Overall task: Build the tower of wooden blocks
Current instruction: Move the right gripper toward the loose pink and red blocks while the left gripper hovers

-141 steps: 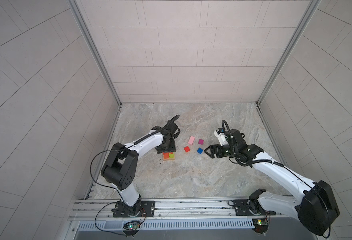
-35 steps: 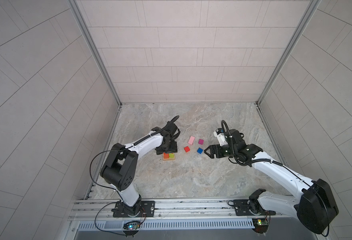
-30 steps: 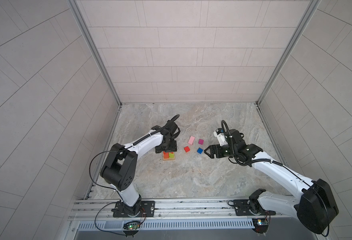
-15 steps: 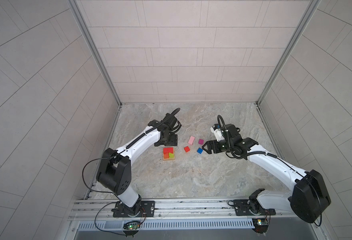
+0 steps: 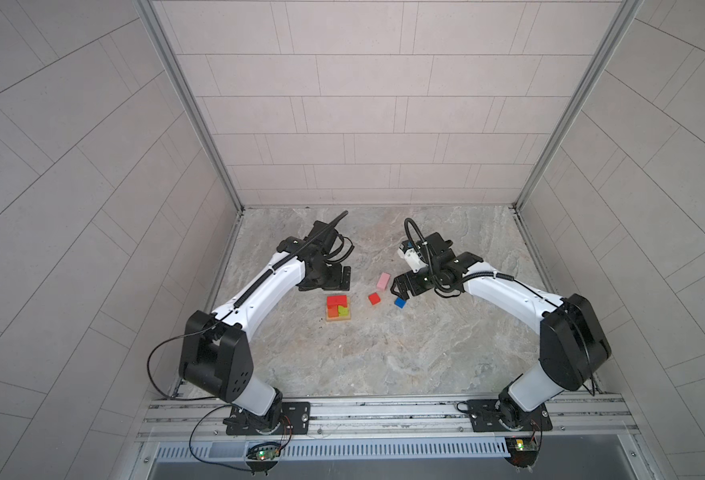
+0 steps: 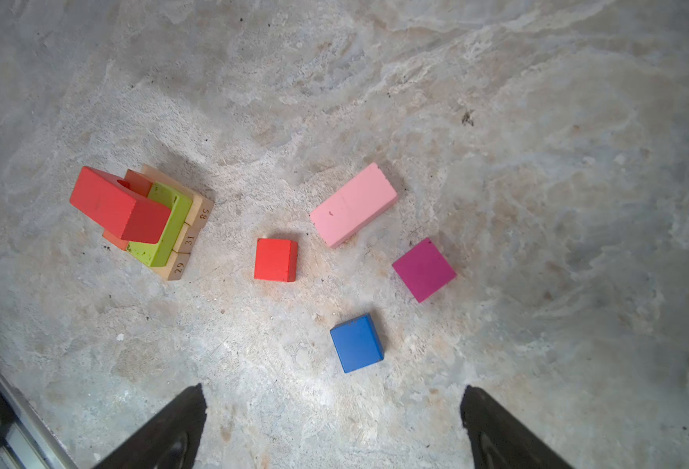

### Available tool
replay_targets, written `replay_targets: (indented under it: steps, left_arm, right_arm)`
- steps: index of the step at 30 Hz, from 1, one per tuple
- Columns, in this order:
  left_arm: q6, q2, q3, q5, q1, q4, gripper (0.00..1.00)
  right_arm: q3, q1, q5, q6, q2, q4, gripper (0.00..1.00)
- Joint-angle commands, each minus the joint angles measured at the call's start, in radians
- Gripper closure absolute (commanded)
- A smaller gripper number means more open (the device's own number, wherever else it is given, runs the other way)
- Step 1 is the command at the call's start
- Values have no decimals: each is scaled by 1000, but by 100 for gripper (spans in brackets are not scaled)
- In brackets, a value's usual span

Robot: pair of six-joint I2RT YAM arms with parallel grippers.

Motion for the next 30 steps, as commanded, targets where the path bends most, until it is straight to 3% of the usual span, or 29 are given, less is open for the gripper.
replay_targets:
  steps: [1, 8, 14, 30]
  left_arm:
    - [54, -44, -35, 77, 59, -40, 0]
    - [49, -125, -141, 168, 93, 44, 0]
    - [47, -140, -170, 167, 120, 54, 0]
    - [31, -147, -199, 244, 155, 82, 0]
  right_arm:
    - [79, 30, 53, -126, 64, -79, 1]
    - [309, 69, 169, -283, 271, -249, 1]
    - [505, 70, 218, -351, 440, -371, 4]
    - [681, 81, 215, -425, 624, -418, 15]
